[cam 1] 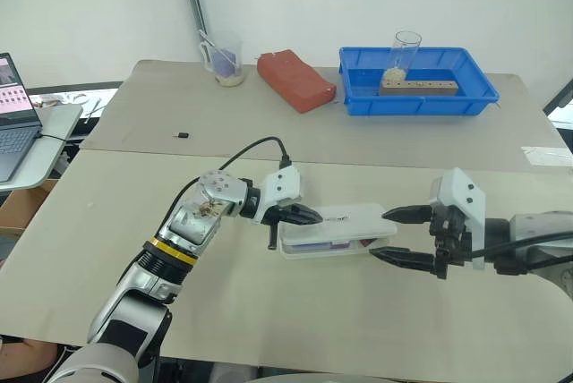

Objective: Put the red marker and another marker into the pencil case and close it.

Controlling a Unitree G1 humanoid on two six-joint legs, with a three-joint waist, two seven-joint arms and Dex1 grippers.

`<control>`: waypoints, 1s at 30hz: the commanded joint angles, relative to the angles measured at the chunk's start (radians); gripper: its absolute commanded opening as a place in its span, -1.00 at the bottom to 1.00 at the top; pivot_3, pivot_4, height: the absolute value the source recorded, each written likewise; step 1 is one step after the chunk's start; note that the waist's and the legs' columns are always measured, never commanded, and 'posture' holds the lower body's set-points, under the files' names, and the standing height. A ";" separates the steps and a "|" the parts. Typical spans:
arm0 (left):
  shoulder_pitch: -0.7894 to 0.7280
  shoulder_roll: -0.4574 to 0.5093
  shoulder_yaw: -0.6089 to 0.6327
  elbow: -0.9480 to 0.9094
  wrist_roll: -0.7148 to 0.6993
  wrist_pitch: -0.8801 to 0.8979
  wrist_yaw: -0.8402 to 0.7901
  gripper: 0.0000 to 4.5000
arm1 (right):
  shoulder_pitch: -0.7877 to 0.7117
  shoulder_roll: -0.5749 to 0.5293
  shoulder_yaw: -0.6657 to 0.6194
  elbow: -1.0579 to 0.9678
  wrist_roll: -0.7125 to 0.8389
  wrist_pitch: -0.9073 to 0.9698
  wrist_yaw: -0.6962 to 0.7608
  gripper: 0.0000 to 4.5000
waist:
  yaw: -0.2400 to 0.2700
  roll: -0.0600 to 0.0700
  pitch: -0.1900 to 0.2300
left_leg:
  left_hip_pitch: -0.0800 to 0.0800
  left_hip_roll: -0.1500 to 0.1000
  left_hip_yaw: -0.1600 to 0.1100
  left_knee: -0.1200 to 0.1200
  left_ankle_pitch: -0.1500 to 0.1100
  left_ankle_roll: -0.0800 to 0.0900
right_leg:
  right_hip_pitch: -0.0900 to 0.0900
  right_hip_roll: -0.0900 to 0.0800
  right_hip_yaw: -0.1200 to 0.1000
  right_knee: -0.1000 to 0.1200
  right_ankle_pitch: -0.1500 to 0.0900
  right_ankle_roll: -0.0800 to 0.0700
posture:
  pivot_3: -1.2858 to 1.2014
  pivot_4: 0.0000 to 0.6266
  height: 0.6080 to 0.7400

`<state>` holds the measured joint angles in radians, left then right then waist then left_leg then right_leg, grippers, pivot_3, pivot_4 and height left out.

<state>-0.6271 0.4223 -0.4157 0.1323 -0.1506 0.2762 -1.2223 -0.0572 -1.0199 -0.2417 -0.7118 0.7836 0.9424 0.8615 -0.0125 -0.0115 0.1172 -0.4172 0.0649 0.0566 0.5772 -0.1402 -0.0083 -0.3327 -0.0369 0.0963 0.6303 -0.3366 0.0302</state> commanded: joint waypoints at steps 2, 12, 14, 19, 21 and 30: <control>-0.010 -0.013 -0.085 0.089 0.106 -0.144 -0.011 -0.99 | 0.023 0.010 0.010 -0.034 -0.025 -0.029 -0.035 0.76 | 0.001 0.000 0.000 | 0.000 0.000 0.000 0.000 0.000 0.000 | 0.000 0.000 0.000 0.000 0.000 0.000 | 0.03 -0.52 1.00; -0.018 -0.002 0.008 0.069 0.079 -0.177 0.028 -0.88 | 0.020 0.003 0.029 0.030 -0.090 -0.090 -0.023 0.76 | 0.000 -0.001 -0.001 | 0.001 0.000 0.000 0.001 0.000 0.000 | 0.001 0.000 0.000 0.000 0.000 0.000 | 0.03 -0.52 1.00; -0.002 0.029 0.098 -0.035 -0.002 -0.076 0.040 -0.64 | 0.018 -0.015 0.020 0.070 -0.115 -0.117 0.002 0.76 | -0.007 0.000 -0.001 | 0.000 0.000 0.000 0.001 0.000 0.000 | 0.000 0.000 0.000 0.000 0.000 0.000 | 0.03 -0.52 1.00; 0.073 0.144 0.300 -0.289 -0.161 0.122 0.087 0.47 | -0.011 -0.050 0.062 0.199 -0.209 -0.222 0.074 0.76 | -0.006 0.000 -0.001 | 0.000 0.001 0.000 0.000 0.000 0.000 | 0.000 0.001 0.000 0.001 0.000 0.000 | 0.03 -0.52 1.00; 0.100 0.194 0.345 -0.349 -0.184 0.167 0.101 0.89 | -0.029 -0.051 0.082 0.251 -0.243 -0.260 0.097 0.76 | -0.006 0.000 -0.001 | 0.001 0.001 0.000 0.000 0.000 0.000 | 0.001 0.001 0.000 0.001 -0.001 0.002 | 0.03 -0.52 1.00; 0.269 0.348 0.462 -0.408 -0.131 0.181 0.221 0.98 | -0.132 -0.020 0.100 0.436 -0.323 -0.344 0.116 0.76 | 0.002 0.000 0.000 | 0.003 0.001 0.002 0.000 0.000 0.000 | -0.002 -0.002 -0.001 0.000 0.000 0.000 | 0.03 -0.52 1.00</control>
<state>-0.3580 0.7580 0.0196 -0.2536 -0.2971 0.4838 -1.0283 -0.1674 -1.0438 -0.1239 -0.2825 0.4710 0.6259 0.9804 -0.0101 -0.0112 0.1167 -0.4143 0.0658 0.0588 0.5771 -0.1404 -0.0084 -0.3343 -0.0390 0.0957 0.6299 -0.3368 0.0300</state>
